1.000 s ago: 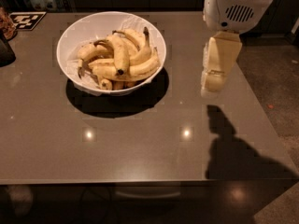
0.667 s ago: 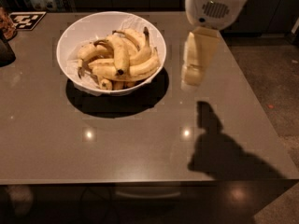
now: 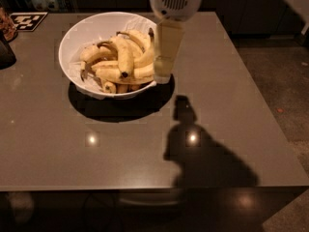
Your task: Pick banana from white bowl
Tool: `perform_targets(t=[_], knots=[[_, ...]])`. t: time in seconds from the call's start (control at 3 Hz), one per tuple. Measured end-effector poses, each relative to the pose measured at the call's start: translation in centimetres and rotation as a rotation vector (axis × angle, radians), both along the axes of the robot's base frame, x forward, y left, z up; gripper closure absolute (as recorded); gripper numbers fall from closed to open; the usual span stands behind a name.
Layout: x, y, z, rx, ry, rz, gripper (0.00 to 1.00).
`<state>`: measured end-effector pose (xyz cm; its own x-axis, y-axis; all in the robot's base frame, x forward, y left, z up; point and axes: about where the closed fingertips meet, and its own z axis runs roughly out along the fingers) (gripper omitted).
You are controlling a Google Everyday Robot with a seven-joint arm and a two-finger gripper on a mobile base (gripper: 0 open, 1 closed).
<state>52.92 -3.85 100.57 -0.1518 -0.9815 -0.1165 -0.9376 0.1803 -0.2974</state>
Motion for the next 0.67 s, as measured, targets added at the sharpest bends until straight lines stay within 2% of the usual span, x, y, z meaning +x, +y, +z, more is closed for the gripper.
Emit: perform_targets(t=[0.33, 0.67], knots=[[0.4, 0.3, 0.4, 0.016, -0.027, 0.002, 0.00], [2.1, 2.5, 0.7, 0.037, -0.030, -0.007, 0.00]])
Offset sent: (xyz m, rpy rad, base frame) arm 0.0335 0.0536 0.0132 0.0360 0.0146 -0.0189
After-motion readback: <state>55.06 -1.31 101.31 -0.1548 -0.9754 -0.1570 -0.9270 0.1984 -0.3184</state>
